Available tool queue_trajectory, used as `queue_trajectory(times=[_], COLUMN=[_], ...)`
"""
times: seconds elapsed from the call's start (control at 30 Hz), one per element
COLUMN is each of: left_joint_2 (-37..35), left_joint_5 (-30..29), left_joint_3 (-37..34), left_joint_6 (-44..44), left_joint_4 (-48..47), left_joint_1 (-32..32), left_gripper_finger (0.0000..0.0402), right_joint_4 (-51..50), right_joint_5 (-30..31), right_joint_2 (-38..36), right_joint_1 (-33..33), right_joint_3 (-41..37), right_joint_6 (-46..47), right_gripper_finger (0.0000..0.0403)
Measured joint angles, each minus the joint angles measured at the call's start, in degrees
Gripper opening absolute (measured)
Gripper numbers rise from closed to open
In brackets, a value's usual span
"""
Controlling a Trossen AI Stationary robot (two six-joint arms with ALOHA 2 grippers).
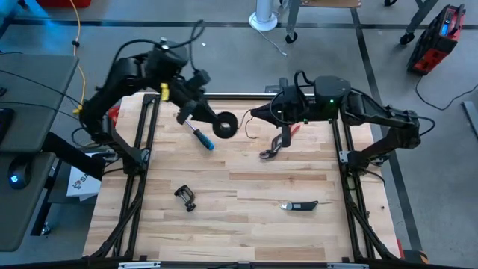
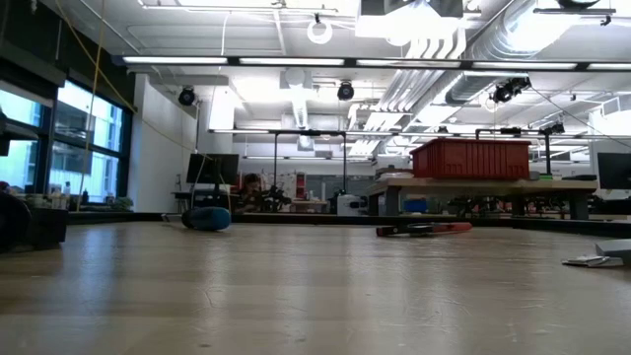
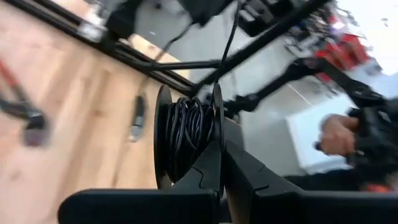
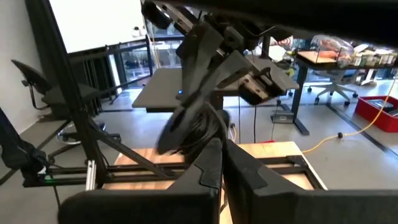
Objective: Coil cords
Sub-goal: Coil the black wire onto the black spool
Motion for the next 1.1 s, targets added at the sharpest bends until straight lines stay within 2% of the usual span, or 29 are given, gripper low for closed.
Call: queue_trajectory(times=[0.27, 0.43, 0.6, 0.73, 0.83, 0.97, 1.1], left_joint_2=[5.23, 9.08, 12.79, 14.71, 15.35, 15.53, 15.44], left_joint_5=[15.62, 24.96, 30.59, 32.63, 32.72, 31.11, 29.59], left_joint_3=[0.02, 0.02, 0.02, 0.0, 0.0, 0.0, 0.02], left_joint_6=[-4.23, -12.09, -21.55, -26.86, -27.61, -27.64, -26.6], left_joint_4=[14.27, 27.41, 41.79, 53.37, 61.0, 70.67, 75.4], left_joint_1=[-0.35, -0.37, -0.37, -0.34, -0.01, 0.55, 0.74], left_gripper_finger=[0.0001, 0.0001, 0.0001, 0.0001, 0.0001, 0.0001, 0.0001], right_joint_4=[2.46, 3.83, 6.17, 8.07, 9.52, 12.36, 18.65], right_joint_5=[-0.86, -1.15, -2.89, -4.67, -7.09, -6.99, -5.22], right_joint_2=[0.09, 0.61, 1.15, 1.33, 1.35, 1.62, 2.26], right_joint_1=[0.0, 0.0, 0.04, 0.04, 0.22, 0.73, 0.85], right_joint_3=[0.0, 0.0, -0.02, -0.02, -0.02, -0.02, -0.02], right_joint_6=[-0.13, -0.13, 0.31, 2.28, 3.48, 5.28, 5.42], right_gripper_finger=[0.0, 0.0, 0.0, 0.0, 0.0, 0.0, 0.0])
